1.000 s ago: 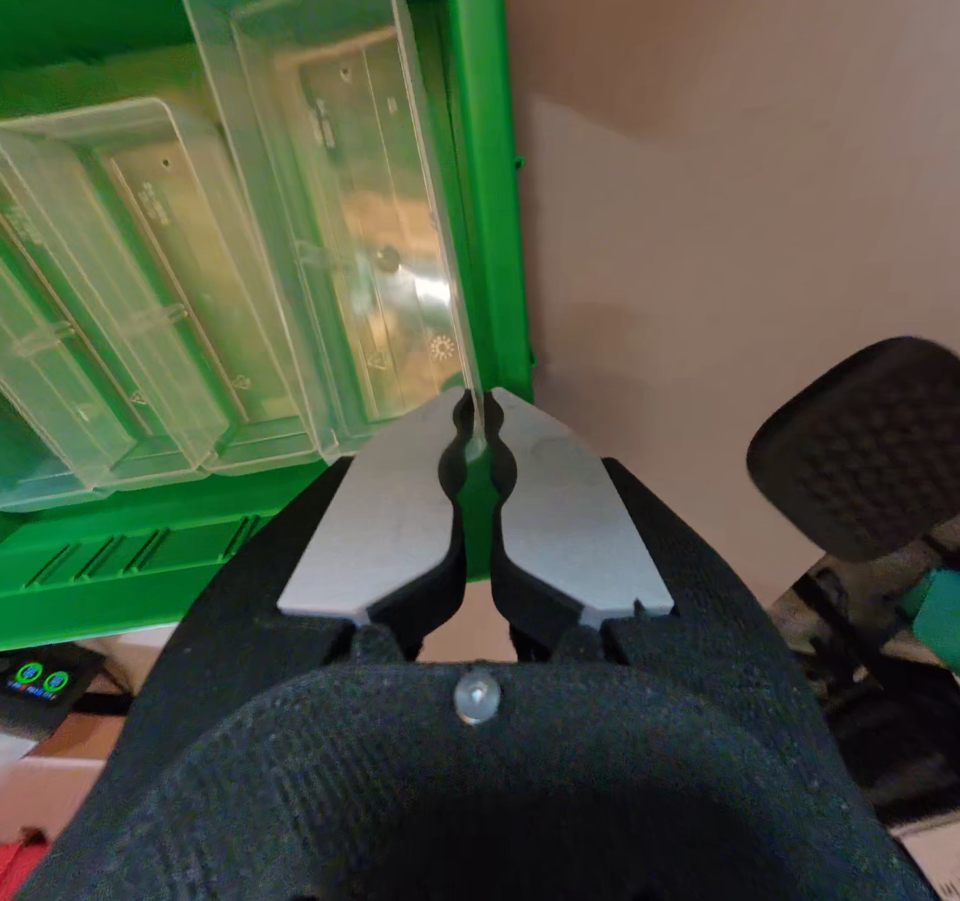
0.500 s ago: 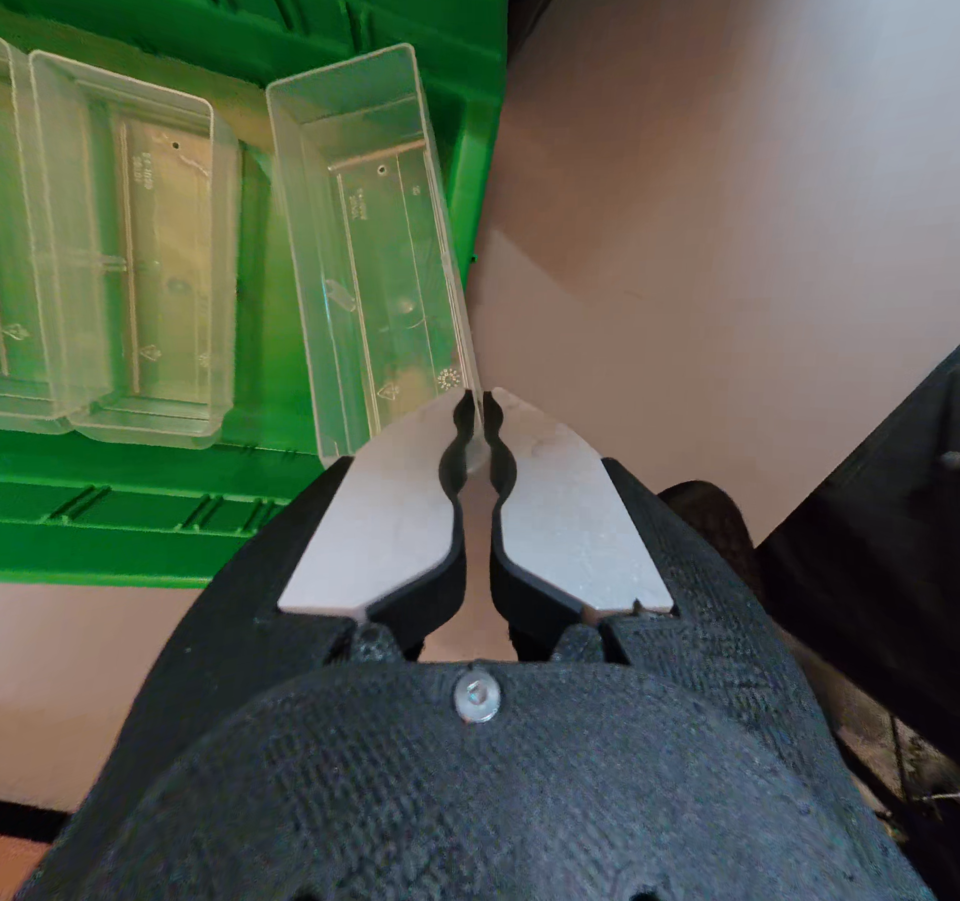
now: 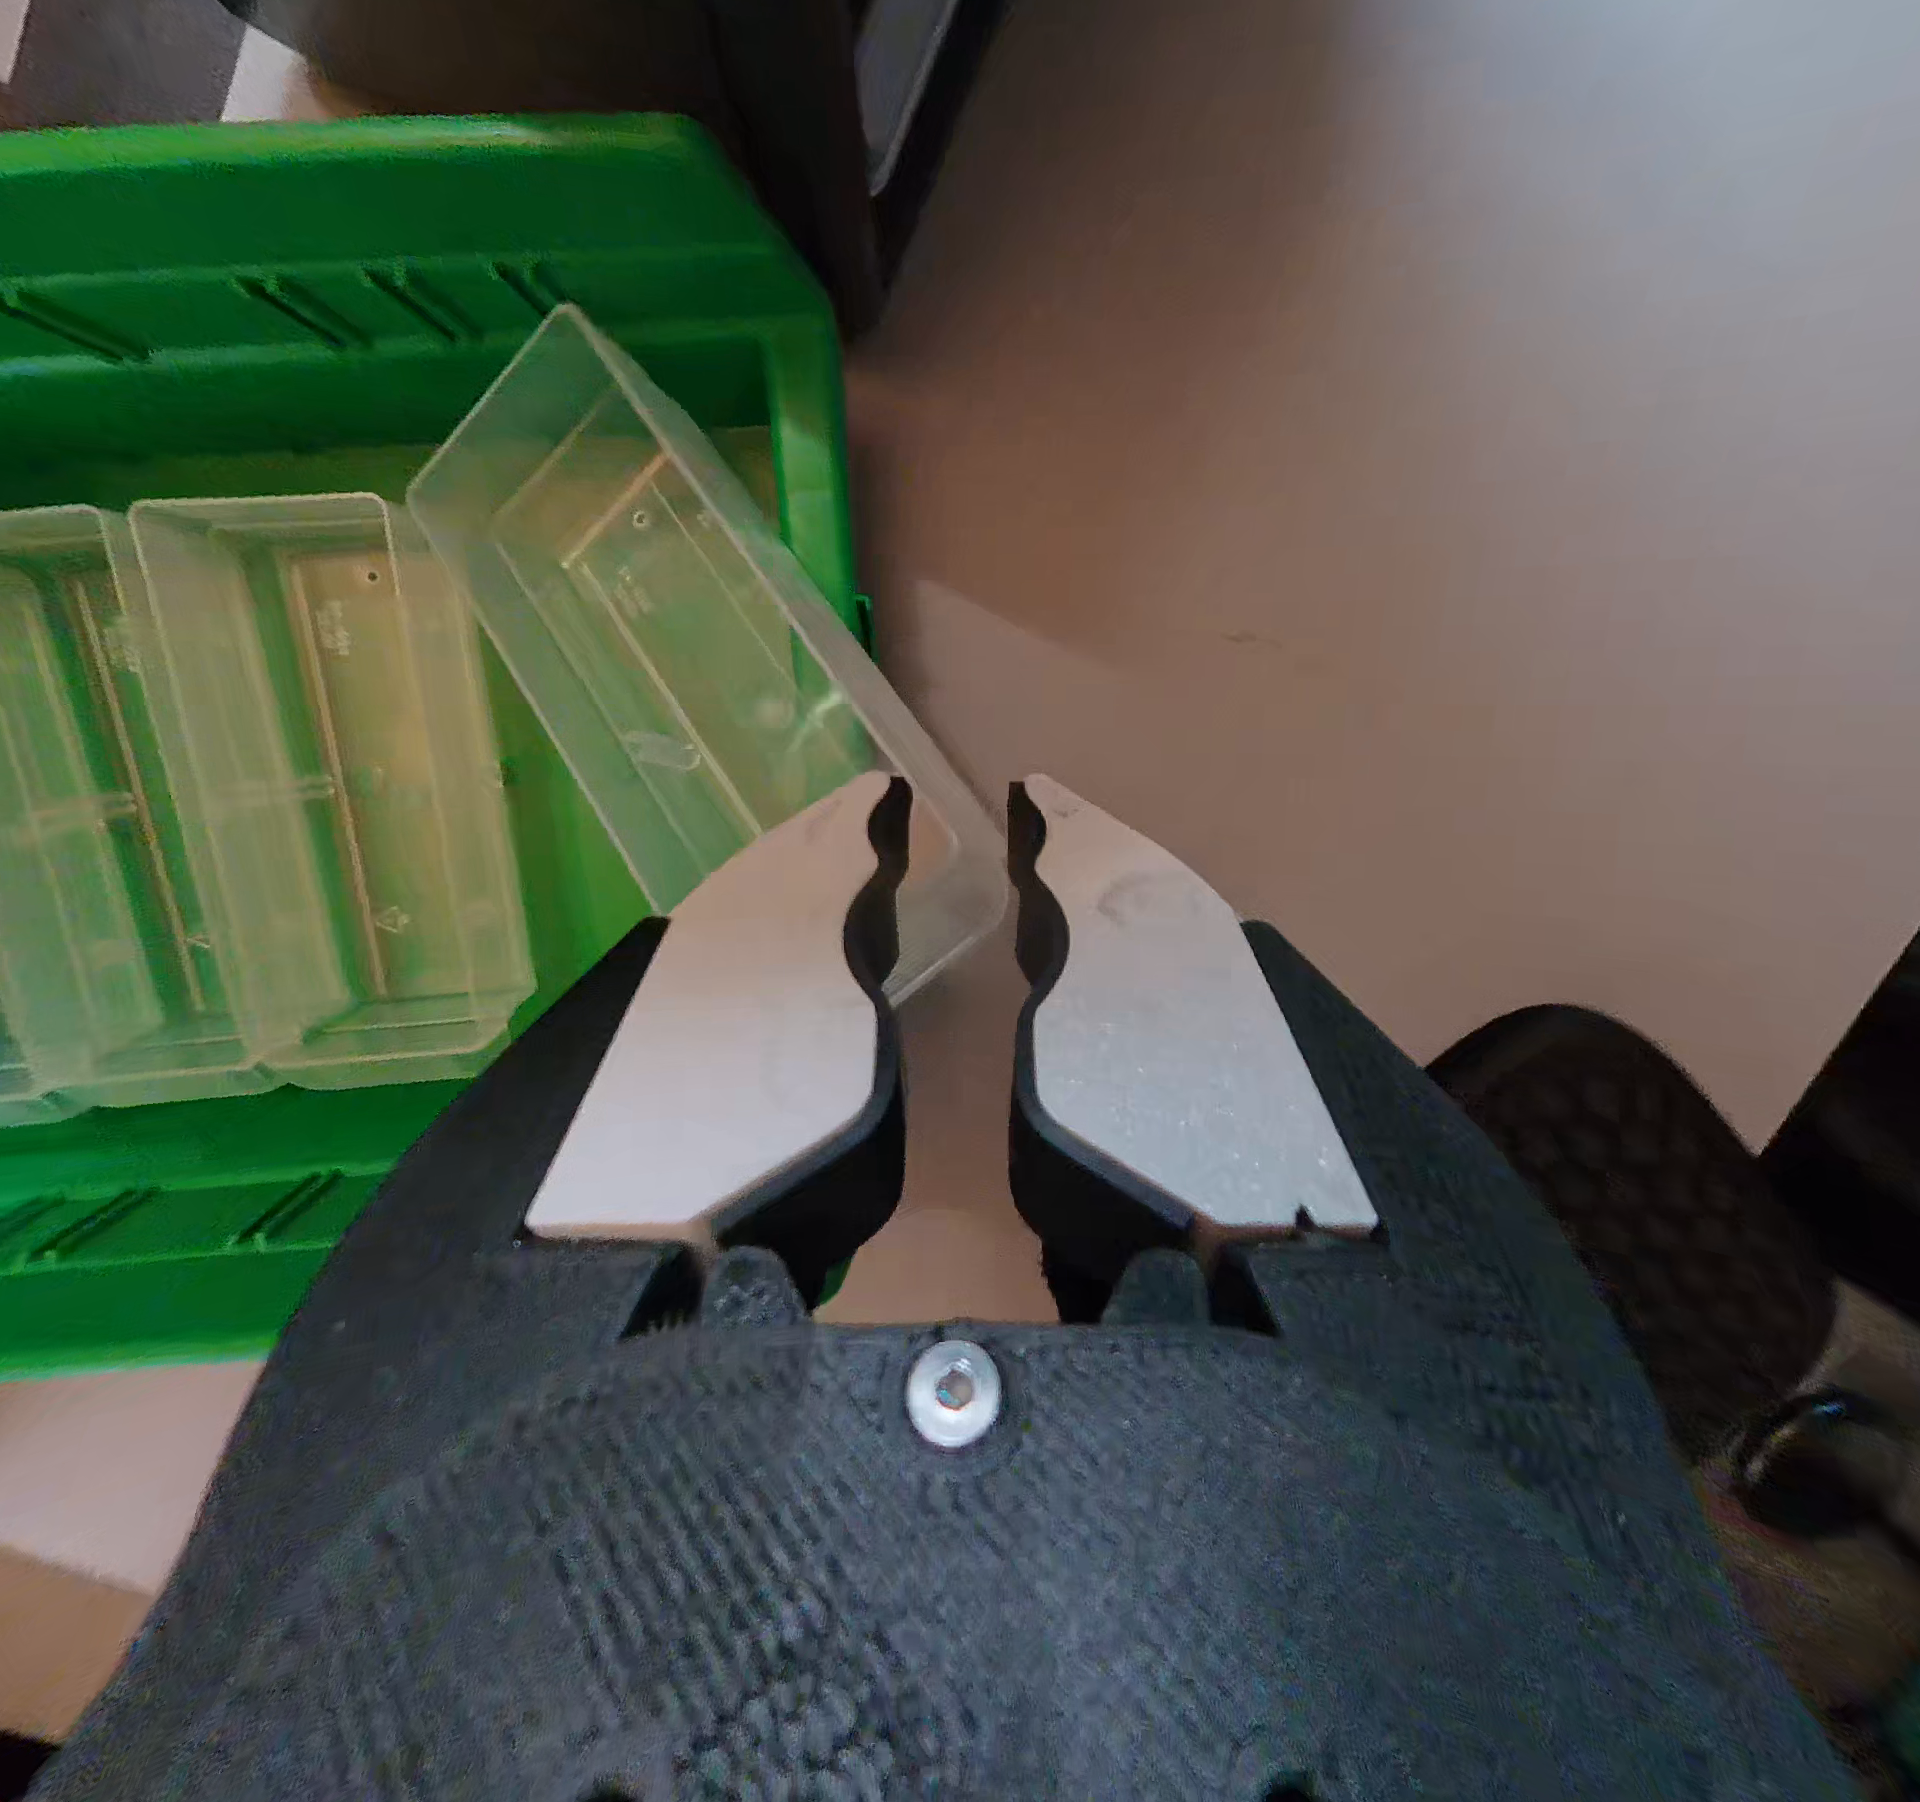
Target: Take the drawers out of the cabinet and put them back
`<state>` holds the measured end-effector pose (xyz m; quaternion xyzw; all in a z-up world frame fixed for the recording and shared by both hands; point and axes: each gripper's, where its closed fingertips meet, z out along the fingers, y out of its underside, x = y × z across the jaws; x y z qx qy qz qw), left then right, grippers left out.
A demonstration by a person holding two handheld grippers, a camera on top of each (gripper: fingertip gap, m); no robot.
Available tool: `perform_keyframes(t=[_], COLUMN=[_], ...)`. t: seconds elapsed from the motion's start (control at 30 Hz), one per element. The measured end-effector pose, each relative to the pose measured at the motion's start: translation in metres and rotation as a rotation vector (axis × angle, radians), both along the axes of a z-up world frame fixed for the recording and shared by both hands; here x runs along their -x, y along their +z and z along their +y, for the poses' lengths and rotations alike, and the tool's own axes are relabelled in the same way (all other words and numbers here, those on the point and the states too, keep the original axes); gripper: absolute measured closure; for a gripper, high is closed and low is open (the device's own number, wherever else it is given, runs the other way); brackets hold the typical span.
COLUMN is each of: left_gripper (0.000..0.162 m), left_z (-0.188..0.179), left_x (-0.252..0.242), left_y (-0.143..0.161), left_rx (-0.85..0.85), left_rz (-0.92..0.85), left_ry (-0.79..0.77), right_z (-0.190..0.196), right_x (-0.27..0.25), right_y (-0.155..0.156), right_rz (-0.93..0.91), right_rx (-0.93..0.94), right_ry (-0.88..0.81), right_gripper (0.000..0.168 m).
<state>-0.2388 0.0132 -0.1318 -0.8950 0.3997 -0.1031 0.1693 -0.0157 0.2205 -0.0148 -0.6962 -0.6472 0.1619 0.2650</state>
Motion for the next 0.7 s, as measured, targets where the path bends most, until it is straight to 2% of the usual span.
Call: perform_keyframes(t=[0.13,0.23,0.43,0.6,0.7], left_gripper=[0.142,0.127,0.116,0.122,0.14], left_z=[-0.009,-0.023,-0.028,-0.018,-0.011], left_x=[0.002,0.0,0.009,0.031,0.037], left_y=[-0.005,-0.005,-0.014,-0.025,-0.027], left_rx=[-0.005,0.011,-0.03,-0.094,-0.137], left_rz=[0.056,0.091,0.211,0.367,0.409], left_ry=[-0.093,-0.198,-0.309,-0.345,-0.343], right_z=[0.0,0.0,0.0,0.0,0.0], right_x=[0.0,0.0,0.0,0.0,0.0], right_y=[0.0,0.0,0.0,0.0,0.0], right_rz=[-0.001,-0.002,0.0,0.004,0.002], right_rx=[0.002,0.003,0.002,-0.003,-0.002], right_ry=[0.001,0.002,0.004,0.003,0.004], right_gripper=[0.128,0.128,0.128,0.128,0.128])
